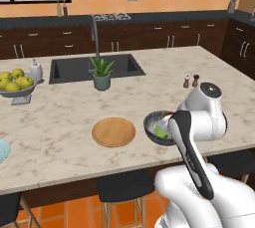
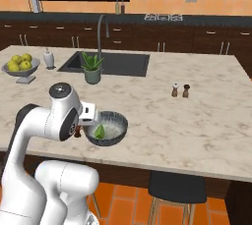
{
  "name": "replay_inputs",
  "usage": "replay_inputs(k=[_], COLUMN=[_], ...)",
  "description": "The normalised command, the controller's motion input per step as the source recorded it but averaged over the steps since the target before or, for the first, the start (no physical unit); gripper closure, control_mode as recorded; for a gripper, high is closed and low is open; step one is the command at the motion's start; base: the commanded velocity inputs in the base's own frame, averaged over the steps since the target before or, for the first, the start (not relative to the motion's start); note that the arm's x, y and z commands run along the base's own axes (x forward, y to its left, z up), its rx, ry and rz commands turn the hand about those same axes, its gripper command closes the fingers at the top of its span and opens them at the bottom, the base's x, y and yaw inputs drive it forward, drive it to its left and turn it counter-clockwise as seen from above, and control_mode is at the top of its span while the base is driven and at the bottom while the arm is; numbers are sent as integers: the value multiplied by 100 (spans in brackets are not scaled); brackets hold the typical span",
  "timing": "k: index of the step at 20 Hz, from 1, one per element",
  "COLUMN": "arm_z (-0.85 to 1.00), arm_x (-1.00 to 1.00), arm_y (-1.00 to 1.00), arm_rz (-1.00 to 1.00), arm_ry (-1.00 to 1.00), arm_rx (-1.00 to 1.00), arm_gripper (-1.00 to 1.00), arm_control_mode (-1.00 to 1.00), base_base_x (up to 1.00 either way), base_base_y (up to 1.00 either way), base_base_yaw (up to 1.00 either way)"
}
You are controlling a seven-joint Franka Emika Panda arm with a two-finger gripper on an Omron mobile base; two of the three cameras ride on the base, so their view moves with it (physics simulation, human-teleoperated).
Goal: Pick the chicken drumstick and lemon wedge from their plates and place them in the bowl. Then put the bowl in the fridge.
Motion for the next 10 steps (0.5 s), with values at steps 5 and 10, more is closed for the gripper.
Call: replay_inputs(k=[5,10], arm_z=[-27,-25], arm_x=[89,97], arm_y=[-64,-15], arm_rz=[-3,-4], arm_ry=[17,14], arm_rx=[1,0], arm_gripper=[100,100], arm_control_mode=[-100,-100], base_base_x=[0,0], base_base_y=[0,0], base_base_yaw=[0,0])
